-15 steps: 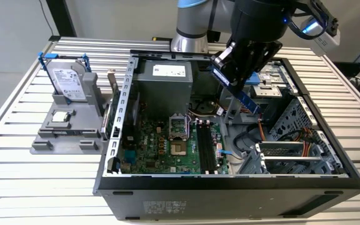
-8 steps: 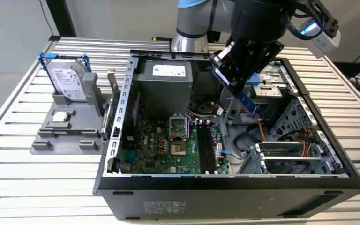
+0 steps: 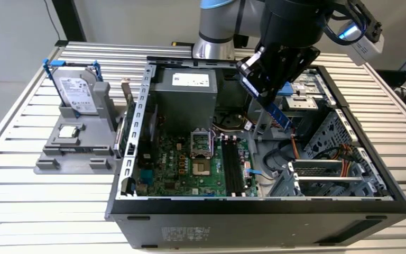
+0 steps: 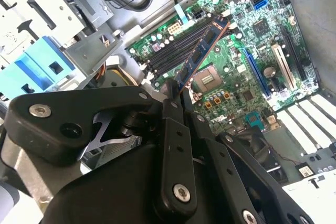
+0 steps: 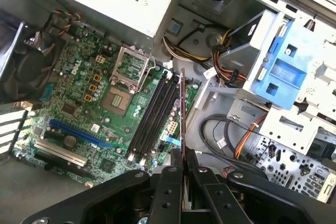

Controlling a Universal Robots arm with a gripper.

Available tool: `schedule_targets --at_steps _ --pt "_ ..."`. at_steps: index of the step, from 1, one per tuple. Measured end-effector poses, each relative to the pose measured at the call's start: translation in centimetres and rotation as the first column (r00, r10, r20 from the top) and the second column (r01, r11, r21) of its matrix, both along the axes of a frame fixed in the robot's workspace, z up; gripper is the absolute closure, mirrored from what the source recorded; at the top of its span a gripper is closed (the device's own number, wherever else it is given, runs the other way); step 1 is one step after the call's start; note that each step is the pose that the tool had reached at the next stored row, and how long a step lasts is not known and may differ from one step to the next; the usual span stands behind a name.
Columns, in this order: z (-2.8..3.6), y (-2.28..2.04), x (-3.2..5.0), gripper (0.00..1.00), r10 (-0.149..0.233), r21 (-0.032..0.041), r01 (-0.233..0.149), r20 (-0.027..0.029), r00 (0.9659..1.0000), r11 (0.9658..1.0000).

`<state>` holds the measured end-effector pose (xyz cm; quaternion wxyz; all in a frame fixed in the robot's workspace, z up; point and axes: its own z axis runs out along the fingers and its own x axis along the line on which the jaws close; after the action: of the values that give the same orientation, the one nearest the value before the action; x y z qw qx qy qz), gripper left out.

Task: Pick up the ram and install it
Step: 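Insert the ram into the slot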

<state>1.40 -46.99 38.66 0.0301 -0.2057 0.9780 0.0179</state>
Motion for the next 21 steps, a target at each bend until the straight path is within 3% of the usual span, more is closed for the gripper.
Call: schedule_targets --at_steps 7,12,17,21 --pt "0.0 0.0 0.0 1.0 -0.008 0.0 0.008 0.0001 1.0 1.0" --pt "-0.02 0.0 0.0 1.0 -0.069 -0.0001 0.069 0.0 0.9976 0.9976" --pt "-0.04 0.0 -0.02 1.0 -0.133 0.0001 0.133 0.0 0.9911 0.9911" --pt "-0.05 0.0 -0.03 1.0 -0.19 0.0 0.19 0.0 0.9819 0.9819"
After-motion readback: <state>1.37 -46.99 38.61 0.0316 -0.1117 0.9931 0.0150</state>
